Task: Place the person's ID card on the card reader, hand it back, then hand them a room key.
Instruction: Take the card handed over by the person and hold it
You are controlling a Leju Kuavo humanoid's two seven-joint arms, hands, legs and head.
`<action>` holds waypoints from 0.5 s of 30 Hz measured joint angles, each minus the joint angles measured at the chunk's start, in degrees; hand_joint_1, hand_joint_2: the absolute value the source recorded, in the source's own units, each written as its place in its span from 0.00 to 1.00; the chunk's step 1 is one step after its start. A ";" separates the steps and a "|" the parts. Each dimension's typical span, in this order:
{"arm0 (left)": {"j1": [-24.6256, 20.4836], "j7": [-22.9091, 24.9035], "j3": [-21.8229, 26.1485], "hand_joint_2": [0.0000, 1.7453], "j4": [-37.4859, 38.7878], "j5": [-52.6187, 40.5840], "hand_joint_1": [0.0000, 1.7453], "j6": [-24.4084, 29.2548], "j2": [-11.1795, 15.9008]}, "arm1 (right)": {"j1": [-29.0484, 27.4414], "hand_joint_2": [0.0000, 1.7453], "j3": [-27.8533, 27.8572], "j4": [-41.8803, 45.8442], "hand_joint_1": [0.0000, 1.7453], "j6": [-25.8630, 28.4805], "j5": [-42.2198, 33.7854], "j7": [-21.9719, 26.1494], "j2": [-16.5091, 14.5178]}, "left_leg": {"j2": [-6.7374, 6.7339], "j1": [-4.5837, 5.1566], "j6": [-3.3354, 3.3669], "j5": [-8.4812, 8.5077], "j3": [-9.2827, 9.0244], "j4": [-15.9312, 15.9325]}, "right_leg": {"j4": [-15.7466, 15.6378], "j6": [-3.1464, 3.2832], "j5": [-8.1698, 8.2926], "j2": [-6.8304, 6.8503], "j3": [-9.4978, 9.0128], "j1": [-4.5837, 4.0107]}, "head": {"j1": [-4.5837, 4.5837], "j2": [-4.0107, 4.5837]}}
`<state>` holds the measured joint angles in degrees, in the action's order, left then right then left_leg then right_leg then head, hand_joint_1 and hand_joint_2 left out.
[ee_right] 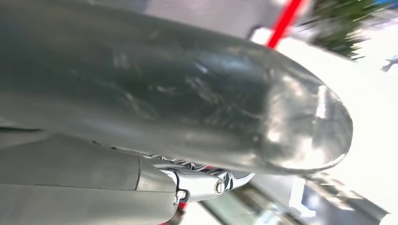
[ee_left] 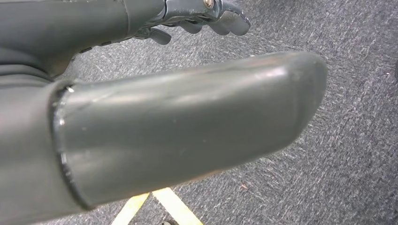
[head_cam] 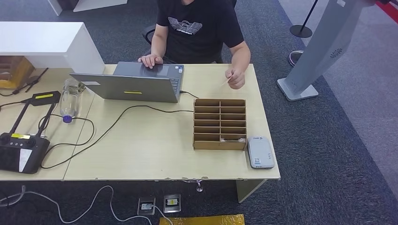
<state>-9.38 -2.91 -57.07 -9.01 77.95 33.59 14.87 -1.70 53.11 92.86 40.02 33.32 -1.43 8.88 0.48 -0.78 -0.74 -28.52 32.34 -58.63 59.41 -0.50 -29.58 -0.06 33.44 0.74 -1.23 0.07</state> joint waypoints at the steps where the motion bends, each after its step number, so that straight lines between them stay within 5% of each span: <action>1: 0.00 0.00 0.00 0.00 0.00 -0.04 0.00 0.00 0.01 | -0.44 0.00 -0.63 1.52 0.00 0.00 -0.09 0.26 0.01 | 0.01 0.00 0.00 0.00 0.01 0.00 | 0.00 0.00 0.00 0.00 0.00 0.00 | -0.01 0.00; 5: 0.00 0.00 0.00 0.00 0.00 -0.13 0.00 -0.05 0.06 | -2.36 1.00 -3.03 7.30 0.00 0.00 0.88 -3.97 0.21 | 0.01 0.01 0.01 -0.01 0.01 0.00 | -0.01 -0.01 0.00 0.00 0.00 0.01 | -0.01 0.00; 10: -0.01 -0.01 0.00 0.00 0.00 -0.40 0.00 -0.29 0.44 | -4.76 1.00 -5.75 11.78 0.00 -0.02 2.49 -10.71 1.99 | 0.00 0.02 0.03 -0.03 -0.01 0.00 | -0.01 -0.02 -0.02 -0.01 0.01 0.02 | 0.00 0.00; 13: -0.01 -0.17 0.00 0.00 -0.01 -0.64 0.00 -0.74 0.63 | -5.77 1.00 -6.94 13.37 0.00 -0.04 -1.04 -9.63 4.21 | 0.00 0.04 0.04 -0.03 0.01 0.00 | -0.02 -0.03 -0.02 0.00 0.00 0.04 | 0.01 0.00; 15: 0.06 -0.45 0.00 0.00 -0.02 -0.93 0.00 -1.31 0.88 | -6.10 1.00 -7.66 13.56 0.00 -0.10 -8.31 -7.46 8.68 | 0.01 0.11 0.07 -0.02 0.13 0.00 | -0.01 -0.06 0.00 0.02 -0.01 0.12 | 0.02 0.00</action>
<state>-9.32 -3.35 -57.07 -9.03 77.01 32.28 15.75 -7.80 45.45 106.42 39.92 25.01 -8.89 17.57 0.48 -0.66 -0.68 -28.54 32.47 -58.62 59.41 -0.56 -29.58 -0.04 33.43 0.86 -1.21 0.07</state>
